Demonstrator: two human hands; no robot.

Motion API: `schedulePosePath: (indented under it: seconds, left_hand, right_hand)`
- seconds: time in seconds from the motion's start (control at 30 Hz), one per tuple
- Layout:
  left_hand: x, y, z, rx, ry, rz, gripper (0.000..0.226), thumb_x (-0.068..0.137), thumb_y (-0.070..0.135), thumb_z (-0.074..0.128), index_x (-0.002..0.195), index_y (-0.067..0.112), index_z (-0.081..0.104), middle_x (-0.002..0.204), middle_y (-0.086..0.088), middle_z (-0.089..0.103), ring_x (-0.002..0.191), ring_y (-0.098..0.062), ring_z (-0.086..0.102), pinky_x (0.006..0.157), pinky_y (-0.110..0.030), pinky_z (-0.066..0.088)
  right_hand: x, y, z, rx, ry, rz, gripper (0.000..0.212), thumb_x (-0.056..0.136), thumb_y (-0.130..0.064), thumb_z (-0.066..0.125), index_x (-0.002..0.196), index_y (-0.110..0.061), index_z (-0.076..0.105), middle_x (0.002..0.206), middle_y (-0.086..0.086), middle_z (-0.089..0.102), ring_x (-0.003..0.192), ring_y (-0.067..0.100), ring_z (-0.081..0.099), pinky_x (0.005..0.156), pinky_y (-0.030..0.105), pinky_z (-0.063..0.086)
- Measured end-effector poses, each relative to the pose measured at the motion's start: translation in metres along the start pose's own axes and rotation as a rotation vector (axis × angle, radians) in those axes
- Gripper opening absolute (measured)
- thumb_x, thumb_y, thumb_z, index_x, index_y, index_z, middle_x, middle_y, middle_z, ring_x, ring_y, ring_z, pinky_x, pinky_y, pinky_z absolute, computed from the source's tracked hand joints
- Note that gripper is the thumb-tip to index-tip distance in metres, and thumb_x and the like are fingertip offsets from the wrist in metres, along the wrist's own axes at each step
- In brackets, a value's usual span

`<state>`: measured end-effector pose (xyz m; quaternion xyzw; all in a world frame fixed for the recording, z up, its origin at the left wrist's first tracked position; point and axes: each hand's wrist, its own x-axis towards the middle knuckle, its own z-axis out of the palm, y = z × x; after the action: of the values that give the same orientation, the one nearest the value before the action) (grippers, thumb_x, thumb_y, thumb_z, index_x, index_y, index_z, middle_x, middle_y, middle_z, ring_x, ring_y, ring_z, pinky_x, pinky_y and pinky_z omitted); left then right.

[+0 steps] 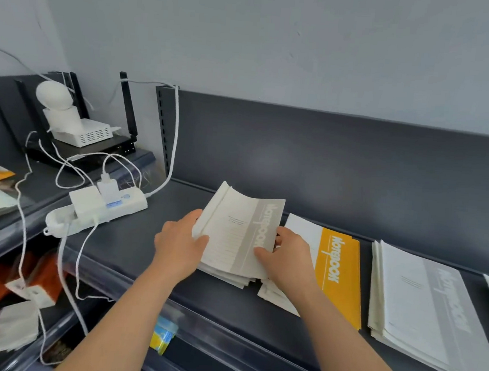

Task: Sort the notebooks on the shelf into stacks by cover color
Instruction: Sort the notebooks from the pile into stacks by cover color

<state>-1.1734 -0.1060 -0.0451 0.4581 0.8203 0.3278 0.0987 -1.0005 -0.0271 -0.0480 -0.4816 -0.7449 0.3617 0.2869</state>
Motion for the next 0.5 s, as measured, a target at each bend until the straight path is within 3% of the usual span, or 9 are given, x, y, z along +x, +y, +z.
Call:
schedulePosePath:
  seconds: [0.07,0.1,0.17,0.2,0.3,0.4,0.5]
  left_hand:
    - [0.005,-0.008,0.002,-0.02,-0.015,0.006,0.033,0.089,0.02,0.05,0.119,0.036,0.051,0.104,0.009,0.06,0.106,-0.028,0.05,0.092,-0.046,0.044]
    - [0.006,-0.011,0.003,-0.032,-0.02,0.014,0.03,0.089,0.019,0.05,0.115,0.034,0.053,0.103,0.007,0.059,0.107,-0.028,0.049,0.091,-0.045,0.045]
    - [0.007,-0.014,0.006,-0.051,-0.024,0.017,0.026,0.091,0.015,0.049,0.114,0.027,0.054,0.105,0.004,0.053,0.11,-0.027,0.042,0.088,-0.035,0.04]
    - [0.008,-0.014,0.007,-0.047,-0.02,0.016,0.026,0.092,0.013,0.049,0.115,0.023,0.054,0.109,0.002,0.049,0.111,-0.026,0.039,0.087,-0.031,0.036]
    - [0.009,-0.015,0.008,-0.029,-0.006,0.022,0.031,0.095,0.013,0.05,0.125,0.017,0.05,0.127,-0.005,0.04,0.116,-0.025,0.035,0.088,-0.025,0.028]
    - [0.01,-0.019,0.007,-0.005,-0.007,0.03,0.035,0.096,0.014,0.049,0.131,0.014,0.046,0.133,-0.006,0.039,0.12,-0.024,0.034,0.088,-0.024,0.028]
    - [0.011,-0.019,0.007,0.071,-0.009,0.058,0.038,0.097,0.017,0.047,0.135,0.016,0.045,0.135,-0.006,0.04,0.119,-0.026,0.035,0.091,-0.028,0.033]
  right_hand:
    - [0.003,0.001,0.004,-0.062,-0.023,0.014,0.005,0.085,-0.018,0.061,0.084,-0.017,0.055,0.081,-0.002,0.059,0.062,0.009,0.055,0.041,0.008,0.037]
    - [0.006,0.004,0.007,-0.09,-0.031,0.022,0.014,0.085,-0.017,0.06,0.075,-0.019,0.05,0.073,-0.003,0.054,0.055,0.007,0.05,0.037,0.008,0.034]
    - [0.007,0.005,0.011,-0.127,-0.033,0.027,0.011,0.086,-0.018,0.059,0.076,-0.017,0.055,0.073,-0.002,0.054,0.054,0.007,0.049,0.039,0.007,0.034]
    - [0.005,0.002,0.011,-0.148,-0.033,0.012,0.005,0.086,-0.019,0.059,0.088,-0.015,0.062,0.083,0.001,0.058,0.062,0.009,0.054,0.047,0.006,0.037]
    - [0.004,0.003,0.016,-0.233,-0.02,-0.017,0.039,0.087,-0.025,0.061,0.124,-0.013,0.059,0.123,0.002,0.054,0.105,0.015,0.055,0.085,0.015,0.042]
    - [0.002,-0.001,0.018,-0.305,0.001,-0.028,0.041,0.089,-0.028,0.059,0.128,-0.015,0.057,0.143,0.0,0.037,0.129,0.016,0.037,0.105,0.021,0.029]
    - [0.002,0.001,0.018,-0.289,0.014,-0.011,0.043,0.089,-0.028,0.06,0.13,-0.015,0.055,0.147,-0.002,0.034,0.135,0.018,0.029,0.109,0.025,0.027]
